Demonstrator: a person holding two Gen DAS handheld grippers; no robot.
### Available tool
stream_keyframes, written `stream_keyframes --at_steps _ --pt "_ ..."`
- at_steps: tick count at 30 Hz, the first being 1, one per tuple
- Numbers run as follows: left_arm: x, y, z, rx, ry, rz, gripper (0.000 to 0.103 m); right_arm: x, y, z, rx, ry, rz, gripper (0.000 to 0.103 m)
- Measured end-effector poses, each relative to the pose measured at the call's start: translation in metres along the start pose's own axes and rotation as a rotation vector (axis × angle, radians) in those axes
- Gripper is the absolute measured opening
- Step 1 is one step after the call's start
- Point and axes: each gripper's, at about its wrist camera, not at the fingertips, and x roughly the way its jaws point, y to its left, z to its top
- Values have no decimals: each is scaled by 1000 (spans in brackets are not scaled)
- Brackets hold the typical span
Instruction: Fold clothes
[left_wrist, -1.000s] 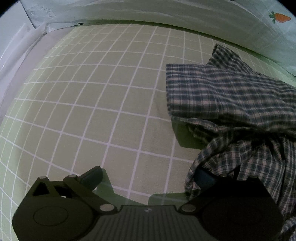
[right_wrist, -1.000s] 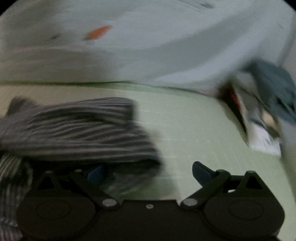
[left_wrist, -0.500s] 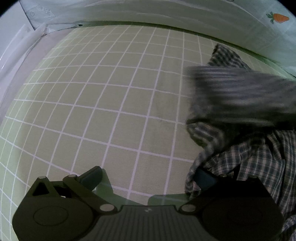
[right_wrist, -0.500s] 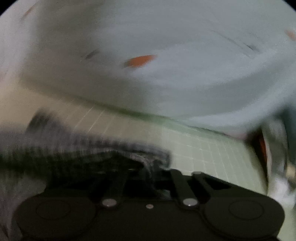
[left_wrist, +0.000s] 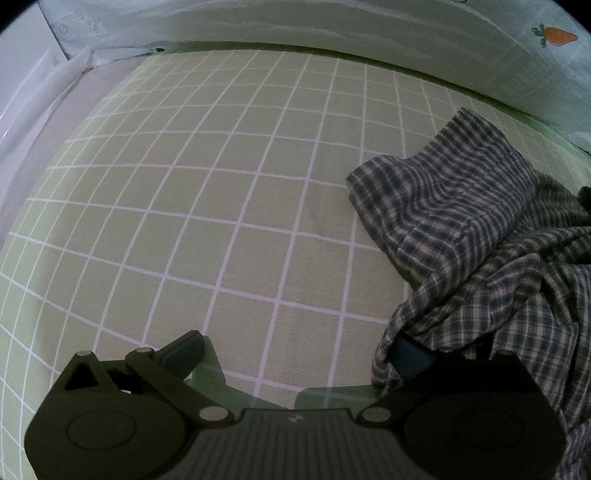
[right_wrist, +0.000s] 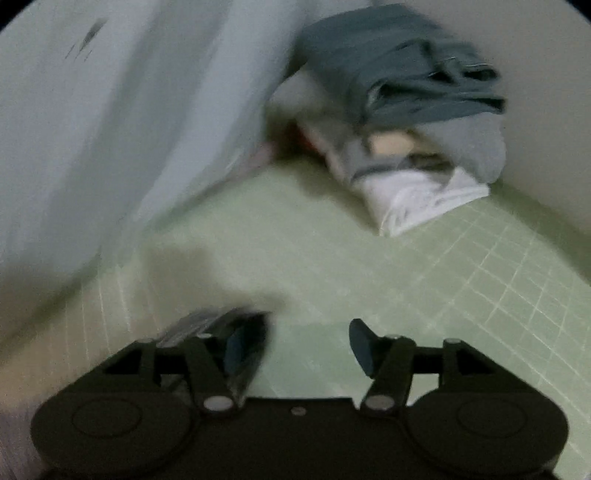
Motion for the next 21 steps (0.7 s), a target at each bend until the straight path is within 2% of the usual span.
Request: stream_keyframes --at_steps 3,7,11,14,16,17,18,19,21 --pt "0 -1 2 2 14 -1 103 -8 16 -30 -81 20 43 73" --pt "-1 0 6 16 45 -12 99 -26 51 -50 -271 -53 116 85" --pt "-4 -2 3 33 40 -19 96 -31 90 -60 -468 -110 162 87" --pt "-6 -2 1 38 32 -24 93 -23 113 -65 -609 -142 115 87" --pt "-9 -2 1 45 23 -32 85 -19 126 -68 -699 -152 114 87" --pt "-11 -3 1 53 17 -38 82 -15 129 -66 -726 -129 135 87" --pt "-13 -5 1 66 9 -44 75 -10 132 -64 -751 -104 157 86" --pt "-14 -8 1 80 1 -50 68 -5 133 -62 -765 -78 188 79" --pt "-17 -13 2 113 -12 -67 57 2 132 -57 -776 -24 256 59"
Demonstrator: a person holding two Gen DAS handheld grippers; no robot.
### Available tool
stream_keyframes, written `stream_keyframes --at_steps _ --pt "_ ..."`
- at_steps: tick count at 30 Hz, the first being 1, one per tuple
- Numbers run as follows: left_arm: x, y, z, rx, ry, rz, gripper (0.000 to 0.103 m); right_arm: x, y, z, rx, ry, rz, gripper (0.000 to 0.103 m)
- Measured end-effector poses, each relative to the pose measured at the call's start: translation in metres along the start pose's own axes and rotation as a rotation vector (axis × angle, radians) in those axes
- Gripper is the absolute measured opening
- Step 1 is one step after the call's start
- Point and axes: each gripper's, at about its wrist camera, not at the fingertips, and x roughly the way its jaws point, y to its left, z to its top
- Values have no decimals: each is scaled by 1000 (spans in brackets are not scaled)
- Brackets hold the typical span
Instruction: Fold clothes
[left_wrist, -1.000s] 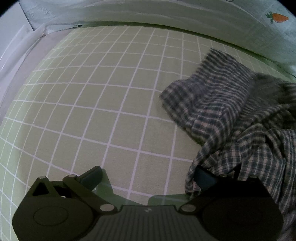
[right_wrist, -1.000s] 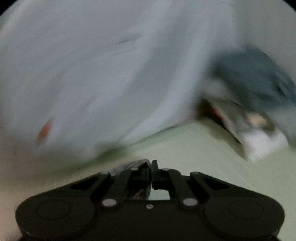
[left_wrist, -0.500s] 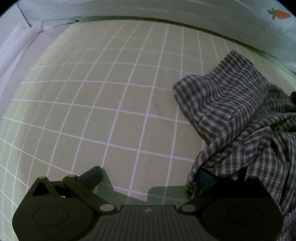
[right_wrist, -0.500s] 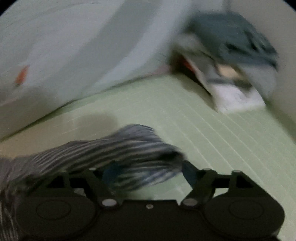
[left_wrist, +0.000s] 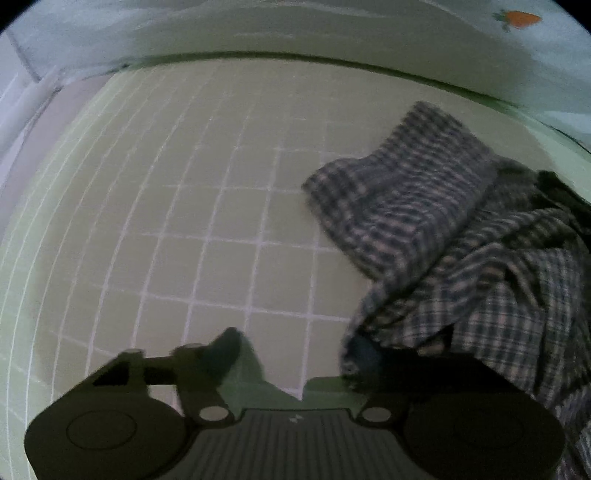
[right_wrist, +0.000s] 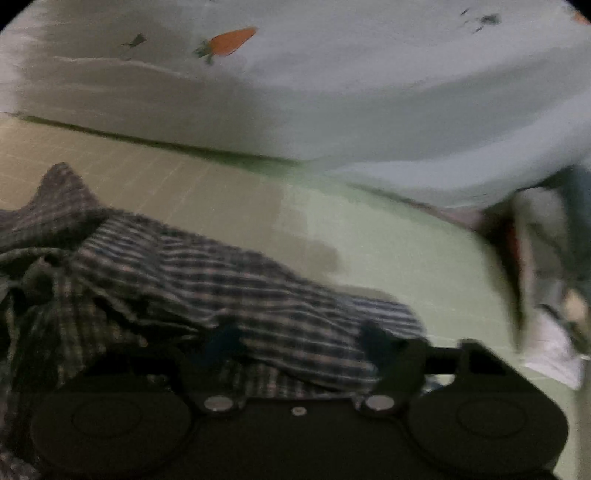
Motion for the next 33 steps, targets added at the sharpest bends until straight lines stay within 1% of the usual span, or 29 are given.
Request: stream_keyframes --at_steps 1,2,3,4,5,7,9,10,11,12,13,14,15,16,17,19,20,22,24,26,27,28,29,30,32,33 --pt "-1 -3 0 13 -5 -8 50 2 -6 2 17 9 49 31" --pt "-1 -5 1 17 -11 -17 48 3 -14 3 48 9 69 3" --pt "-1 -7 2 22 -16 -26 43 4 -22 4 80 8 87 1" --pt "-2 -9 3 25 -21 -35 42 2 -35 5 128 -17 82 1" --pt "-2 -9 4 20 -25 -42 43 -1 -54 6 214 -48 48 0" --pt "-3 -6 4 12 -29 -47 43 -7 -93 7 393 -110 -24 0" --pt "-4 -5 4 5 -36 -50 43 -18 -135 2 571 -157 -143 0" --pt "-3 -5 5 5 -39 -49 43 -24 -156 -2 634 -165 -235 0" --pt "-1 -6 5 6 -42 -48 43 -30 -164 -5 656 -170 -248 1" --pt "0 -7 6 7 -44 -47 44 -35 -172 -7 675 -175 -255 2" --pt "-1 -7 5 5 -45 -46 45 -41 -180 -10 694 -180 -261 8" --pt "0 -7 5 5 -44 -48 47 -45 -178 -11 683 -179 -228 27" --pt "0 -8 5 6 -42 -49 52 -48 -166 -10 633 -177 -198 41" --pt "0 -9 4 12 -38 -47 58 -51 -152 -10 579 -176 -168 62" --pt "0 -10 3 18 -34 -45 61 -51 -136 -8 517 -178 -145 69" --pt "0 -12 0 37 -25 -35 72 -45 -96 -4 379 -164 -57 72" --pt "1 -13 -1 48 -20 -28 75 -42 -79 -2 323 -152 -17 77" --pt "2 -13 -2 59 -13 -23 82 -32 -46 1 204 -127 4 83" --pt "4 -11 -2 64 -5 -17 86 -23 -14 5 86 -102 23 83" --pt "5 -10 -2 61 -1 -12 91 -10 4 8 -24 -60 -3 84" --pt "6 -9 -3 57 -1 -10 94 -4 10 9 -55 -37 -19 84" --pt "6 -9 -3 53 -1 -8 97 0 8 10 -52 -22 -8 83" --pt "7 -8 -4 50 -1 -6 98 4 6 10 -46 -8 5 77" --pt "7 -7 -4 46 0 -4 101 7 3 11 -41 6 18 67" --pt "8 -6 -5 39 0 1 103 14 -2 12 -30 34 45 0" --pt "8 -6 -5 35 0 3 103 11 -13 14 0 11 20 3"
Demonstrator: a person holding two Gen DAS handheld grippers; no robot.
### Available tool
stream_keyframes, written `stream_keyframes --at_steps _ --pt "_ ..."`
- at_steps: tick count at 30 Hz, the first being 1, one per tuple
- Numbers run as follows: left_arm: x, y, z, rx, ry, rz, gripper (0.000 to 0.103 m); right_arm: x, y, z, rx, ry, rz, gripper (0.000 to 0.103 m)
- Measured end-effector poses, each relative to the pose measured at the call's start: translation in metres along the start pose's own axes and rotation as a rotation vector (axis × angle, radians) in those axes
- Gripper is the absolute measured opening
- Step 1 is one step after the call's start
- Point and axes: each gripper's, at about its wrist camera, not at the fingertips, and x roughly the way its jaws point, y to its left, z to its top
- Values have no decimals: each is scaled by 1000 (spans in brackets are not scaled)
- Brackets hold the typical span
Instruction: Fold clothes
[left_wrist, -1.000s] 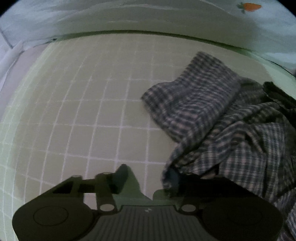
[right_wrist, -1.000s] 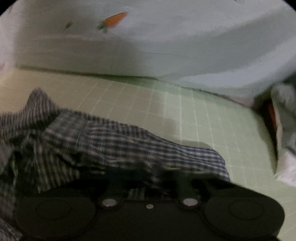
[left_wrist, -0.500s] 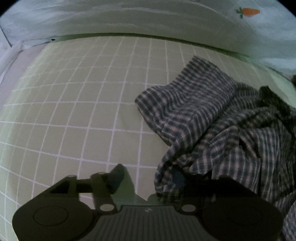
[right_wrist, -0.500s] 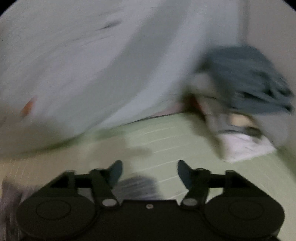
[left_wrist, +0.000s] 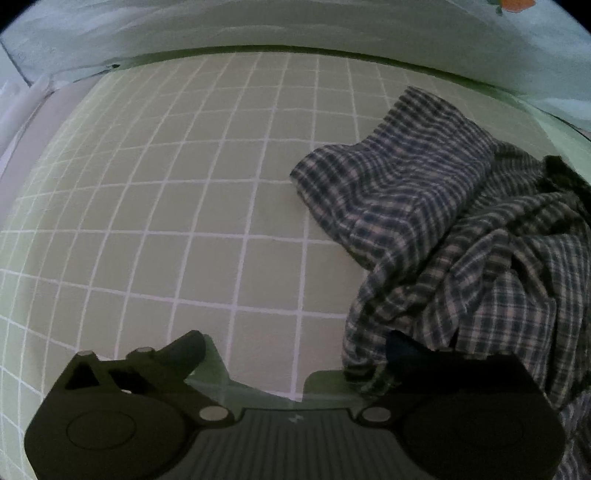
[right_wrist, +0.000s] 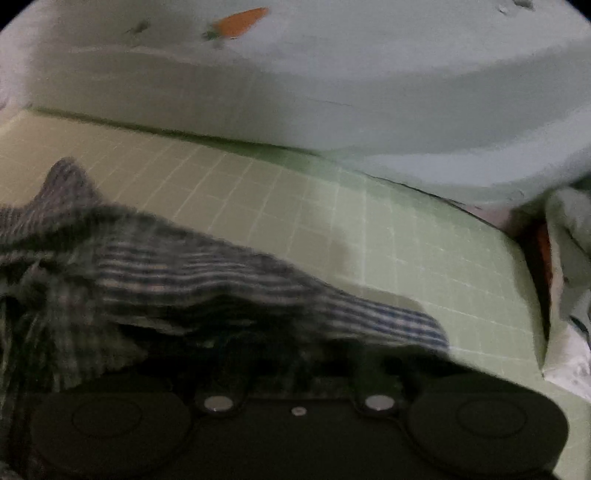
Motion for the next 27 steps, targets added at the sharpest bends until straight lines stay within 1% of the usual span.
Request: stream_keyframes --at_steps 2,3,5,6,7,8,9,10,11,12,14,15,16,19,21,24,27 --pt "1 1 -1 -7 0 4 103 -6 -25 4 63 -54 -56 1" --pt "1 2 -1 -11 1 6 103 -12 -43 5 135 -78 -110 1" --pt "2 3 -2 -18 1 10 103 -23 -81 5 287 -127 -221 1" --pt "2 3 -3 -21 1 11 103 -28 -100 3 352 -133 -295 1" --pt "2 3 -3 -25 3 12 103 -32 -113 0 391 -122 -375 1" --pt "2 4 -2 -35 11 16 103 -35 -127 -4 429 -109 -455 4" --pt "2 5 -3 -46 18 19 103 -38 -134 -9 445 -83 -496 9" --pt "0 8 -4 -66 26 18 103 -42 -141 -15 458 -55 -534 30" --pt "-2 12 -6 -95 34 7 103 -46 -138 -21 454 -54 -524 51" --pt "-5 17 -8 -136 40 -9 102 -51 -133 -28 448 -55 -510 58" --pt "-15 23 -14 -184 33 -23 100 -60 -123 -41 436 -56 -482 72" --pt "-22 23 -17 -199 18 -21 97 -66 -114 -47 435 -54 -450 74" --pt "-28 23 -19 -212 4 -21 96 -71 -100 -54 436 -56 -396 77" --pt "-44 17 -27 -226 -30 -44 95 -81 -58 -73 445 -57 -219 81" --pt "-51 9 -30 -217 -35 -69 94 -79 -32 -80 461 -43 -108 82" --pt "-63 -7 -43 -170 -39 -89 94 -75 -17 -83 469 -23 -27 82" --pt "-70 -19 -61 -153 -32 -107 92 -73 -7 -85 474 7 41 83"
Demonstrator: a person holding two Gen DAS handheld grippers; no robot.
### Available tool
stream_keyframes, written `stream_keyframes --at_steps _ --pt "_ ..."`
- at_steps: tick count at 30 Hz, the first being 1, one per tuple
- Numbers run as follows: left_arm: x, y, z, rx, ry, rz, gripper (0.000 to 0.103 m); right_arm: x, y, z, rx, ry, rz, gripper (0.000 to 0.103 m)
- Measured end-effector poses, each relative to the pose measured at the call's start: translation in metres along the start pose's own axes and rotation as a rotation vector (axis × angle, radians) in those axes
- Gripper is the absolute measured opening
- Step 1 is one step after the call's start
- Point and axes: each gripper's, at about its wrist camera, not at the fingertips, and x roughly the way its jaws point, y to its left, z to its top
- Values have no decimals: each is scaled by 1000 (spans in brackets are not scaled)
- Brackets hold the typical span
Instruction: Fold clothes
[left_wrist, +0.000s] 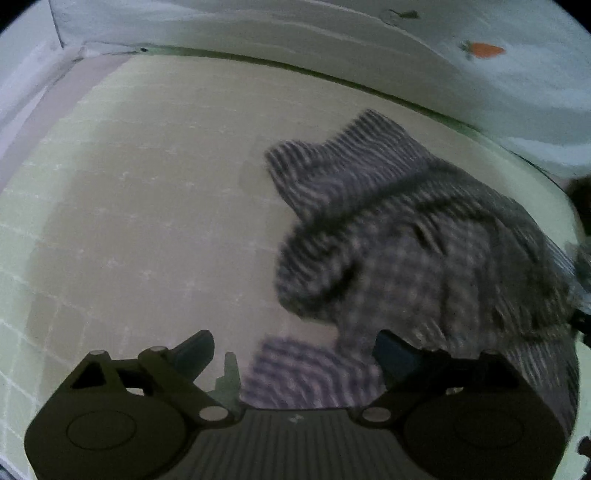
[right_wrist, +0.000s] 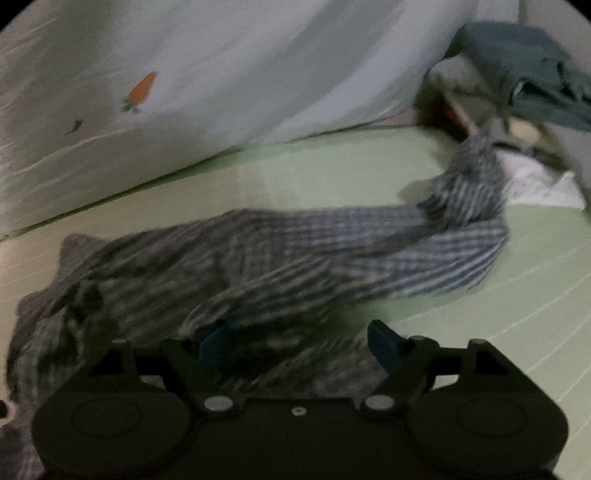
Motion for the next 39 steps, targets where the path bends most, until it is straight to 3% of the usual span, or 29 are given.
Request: stream_keyframes --at_steps 9,12,17,22,27,32,35,36,38,39 --pt "-12 1 -55 -54 38 24 90 -22 -14 -63 -119 146 -44 82" --pt "-23 2 -61 -72 10 39 90 -33 -25 -85 -142 182 -54 82" --pt "-32 -7 -48 -51 -62 56 89 -42 -38 -93 -124 190 -39 82" --pt "-34 -31 -26 19 -113 7 58 -44 -35 -83 -161 157 -49 83" --pt "-19 -64 -6 83 -101 -87 43 -46 -37 -77 -193 134 -55 83" --pt "8 -99 7 126 -59 -122 47 -48 -46 -73 -211 121 -71 84" --pt "21 -108 11 144 -34 -106 51 -49 -50 -71 -207 115 -87 85" --pt "24 -109 12 155 -27 -106 49 -49 -50 -71 -204 116 -90 85" --pt "25 -108 12 172 -25 -112 10 -49 -51 -72 -198 118 -98 85" --pt "23 -103 13 165 -25 -126 1 -49 -51 -72 -195 119 -102 85"
